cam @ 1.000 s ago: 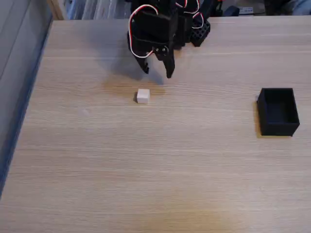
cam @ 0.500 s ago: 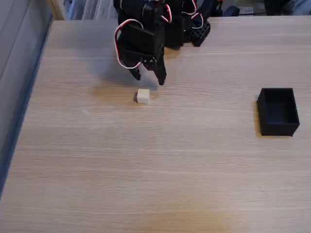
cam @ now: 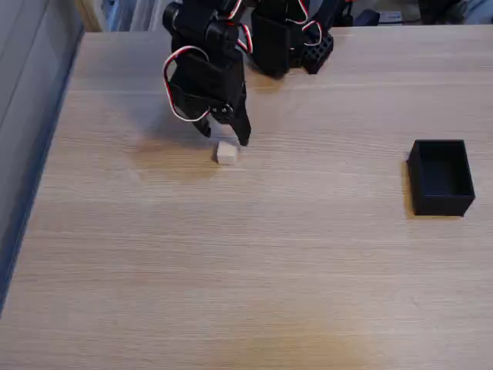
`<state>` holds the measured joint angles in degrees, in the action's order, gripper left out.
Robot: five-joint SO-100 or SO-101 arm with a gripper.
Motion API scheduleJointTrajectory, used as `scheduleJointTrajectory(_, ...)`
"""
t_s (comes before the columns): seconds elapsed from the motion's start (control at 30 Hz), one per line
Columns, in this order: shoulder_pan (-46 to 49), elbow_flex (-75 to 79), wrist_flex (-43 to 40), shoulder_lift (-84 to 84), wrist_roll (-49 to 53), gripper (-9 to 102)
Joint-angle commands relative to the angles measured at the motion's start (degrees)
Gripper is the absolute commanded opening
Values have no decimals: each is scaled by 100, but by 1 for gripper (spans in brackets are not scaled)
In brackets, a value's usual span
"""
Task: Pick a white block and place it in the black box.
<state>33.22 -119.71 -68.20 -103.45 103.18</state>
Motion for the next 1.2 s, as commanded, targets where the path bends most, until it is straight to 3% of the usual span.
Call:
scheduleJointTrajectory(0.0,53,202,97,62,62,29)
scheduleJointTrajectory(0.47,35,475,378,580,35,29)
scheduleJointTrajectory(1.17,-281,290,97,492,-237,26)
